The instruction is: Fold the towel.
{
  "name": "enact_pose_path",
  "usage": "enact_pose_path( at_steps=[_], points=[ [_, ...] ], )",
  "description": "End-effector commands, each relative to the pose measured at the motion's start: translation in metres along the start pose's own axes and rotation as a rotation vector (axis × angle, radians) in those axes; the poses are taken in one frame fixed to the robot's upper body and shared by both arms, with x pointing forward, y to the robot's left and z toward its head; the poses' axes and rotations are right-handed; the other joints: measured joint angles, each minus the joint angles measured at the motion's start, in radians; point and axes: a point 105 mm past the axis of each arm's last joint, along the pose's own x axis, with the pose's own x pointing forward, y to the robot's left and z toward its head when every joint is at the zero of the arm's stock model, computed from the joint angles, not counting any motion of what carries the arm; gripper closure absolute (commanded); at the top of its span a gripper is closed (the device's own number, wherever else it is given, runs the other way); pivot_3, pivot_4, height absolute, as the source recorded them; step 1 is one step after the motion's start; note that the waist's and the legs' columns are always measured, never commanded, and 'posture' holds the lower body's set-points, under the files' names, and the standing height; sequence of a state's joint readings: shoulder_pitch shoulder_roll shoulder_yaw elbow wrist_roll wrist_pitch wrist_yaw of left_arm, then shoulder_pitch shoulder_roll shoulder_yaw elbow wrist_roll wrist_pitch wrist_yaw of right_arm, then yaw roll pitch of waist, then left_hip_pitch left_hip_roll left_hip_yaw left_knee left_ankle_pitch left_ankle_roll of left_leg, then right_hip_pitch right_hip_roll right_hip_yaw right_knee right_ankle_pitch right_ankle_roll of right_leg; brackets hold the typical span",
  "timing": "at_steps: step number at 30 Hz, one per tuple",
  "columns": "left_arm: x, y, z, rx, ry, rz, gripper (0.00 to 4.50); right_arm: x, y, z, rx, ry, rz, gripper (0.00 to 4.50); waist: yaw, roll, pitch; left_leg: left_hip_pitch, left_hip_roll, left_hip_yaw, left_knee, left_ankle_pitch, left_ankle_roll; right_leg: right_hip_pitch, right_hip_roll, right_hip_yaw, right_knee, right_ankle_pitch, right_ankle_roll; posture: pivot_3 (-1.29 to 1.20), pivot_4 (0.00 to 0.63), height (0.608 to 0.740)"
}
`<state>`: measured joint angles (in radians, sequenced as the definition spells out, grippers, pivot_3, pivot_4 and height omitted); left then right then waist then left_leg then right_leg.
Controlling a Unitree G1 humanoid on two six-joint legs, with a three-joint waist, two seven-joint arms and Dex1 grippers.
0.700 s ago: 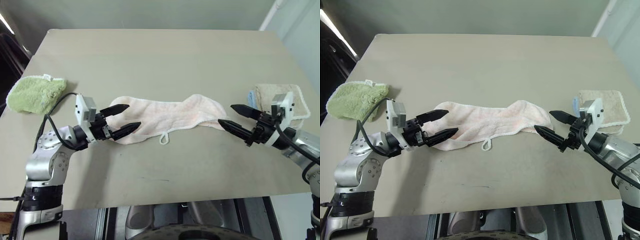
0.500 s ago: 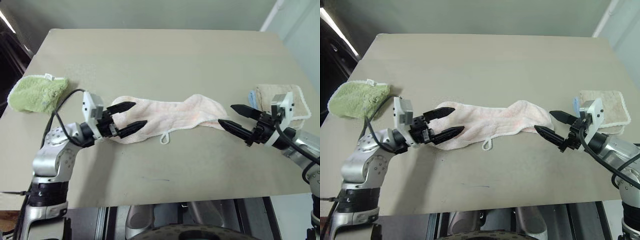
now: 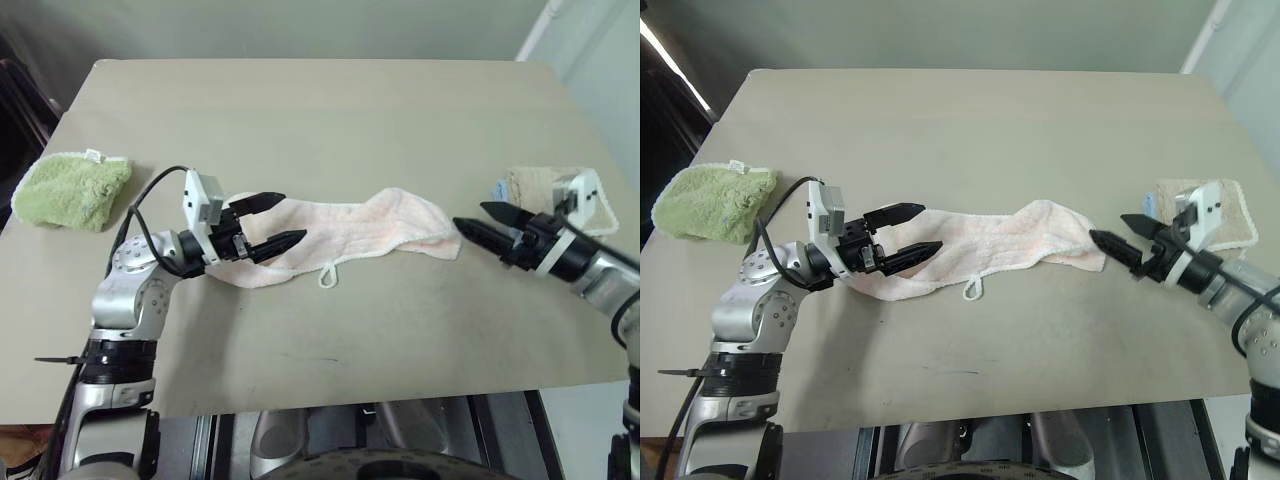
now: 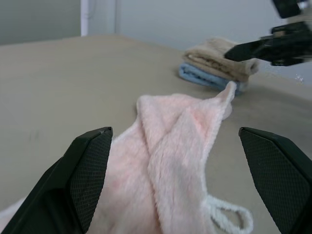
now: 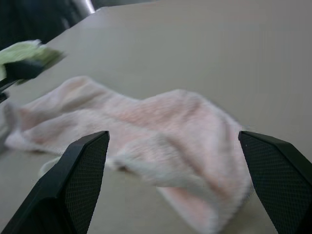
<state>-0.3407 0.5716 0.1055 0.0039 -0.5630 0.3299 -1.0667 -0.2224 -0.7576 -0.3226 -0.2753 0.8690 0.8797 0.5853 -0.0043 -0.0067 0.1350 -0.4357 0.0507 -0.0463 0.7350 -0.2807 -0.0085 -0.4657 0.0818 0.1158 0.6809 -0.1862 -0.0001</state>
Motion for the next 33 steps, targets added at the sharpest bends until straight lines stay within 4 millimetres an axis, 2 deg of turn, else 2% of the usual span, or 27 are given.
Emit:
enact_pose_path(
  at_steps=[1, 4, 8, 11, 13, 22, 27, 33],
  points=[
    [-0.003, -0.001, -0.003, 0.033, 0.001, -0.008, 0.02, 0.006, -0.024, 0.010, 0.106, 0.014, -0.047, 0.00, -0.003, 0.000, 0.000, 0.000, 0.000, 0.000, 0.000, 0.000, 0.000, 0.000, 0.000, 0.000, 0.000, 0.000, 0.000, 0.00, 0.150, 0.703],
    [-0.004, 0.000, -0.004, 0.031, -0.007, -0.003, 0.02, 0.022, -0.044, 0.014, 0.205, 0.055, -0.071, 0.00, -0.007, 0.000, 0.000, 0.000, 0.000, 0.001, 0.000, 0.001, 0.001, -0.001, 0.000, 0.001, 0.000, 0.002, 0.002, 0.00, 0.150, 0.703],
    [-0.004, -0.001, -0.009, 0.033, -0.006, -0.002, 0.02, 0.040, -0.058, 0.009, 0.238, 0.125, -0.069, 0.00, -0.005, 0.000, 0.000, 0.000, 0.000, 0.000, -0.001, 0.002, 0.004, -0.002, 0.000, 0.000, 0.000, 0.008, 0.008, 0.00, 0.150, 0.703],
    [-0.005, -0.002, -0.011, 0.032, -0.007, -0.001, 0.02, 0.050, -0.060, 0.005, 0.241, 0.160, -0.037, 0.00, -0.002, 0.001, 0.000, -0.001, 0.000, -0.001, -0.002, 0.002, 0.004, -0.003, 0.000, -0.001, 0.000, 0.010, 0.004, 0.00, 0.150, 0.703],
    [-0.007, -0.002, -0.014, 0.033, -0.005, 0.004, 0.02, 0.057, -0.062, -0.005, 0.234, 0.203, -0.029, 0.00, -0.002, 0.001, 0.001, -0.002, 0.000, 0.000, -0.002, 0.002, 0.004, -0.003, 0.000, -0.001, 0.000, 0.012, -0.001, 0.00, 0.150, 0.703],
    [-0.016, -0.005, -0.015, 0.035, -0.002, 0.018, 0.02, 0.078, -0.051, -0.025, 0.296, 0.263, 0.092, 0.00, -0.004, 0.002, 0.001, -0.003, 0.001, 0.000, -0.002, 0.002, 0.004, -0.004, 0.000, -0.001, 0.000, 0.013, -0.003, 0.00, 0.150, 0.703],
    [-0.024, -0.008, -0.017, 0.034, 0.022, 0.031, 0.02, 0.086, -0.042, -0.034, 0.359, 0.299, 0.143, 0.00, -0.009, 0.002, 0.001, -0.002, 0.002, 0.001, -0.002, 0.002, 0.004, -0.004, 0.000, -0.001, 0.001, 0.009, -0.013, 0.00, 0.150, 0.703],
    [-0.026, -0.009, -0.018, 0.028, 0.025, 0.038, 0.02, 0.092, -0.046, -0.045, 0.387, 0.361, 0.115, 0.00, -0.018, 0.001, 0.001, -0.001, 0.003, 0.001, -0.002, 0.002, 0.004, -0.003, 0.001, -0.001, 0.002, 0.010, -0.015, 0.00, 0.150, 0.703]
  ],
)
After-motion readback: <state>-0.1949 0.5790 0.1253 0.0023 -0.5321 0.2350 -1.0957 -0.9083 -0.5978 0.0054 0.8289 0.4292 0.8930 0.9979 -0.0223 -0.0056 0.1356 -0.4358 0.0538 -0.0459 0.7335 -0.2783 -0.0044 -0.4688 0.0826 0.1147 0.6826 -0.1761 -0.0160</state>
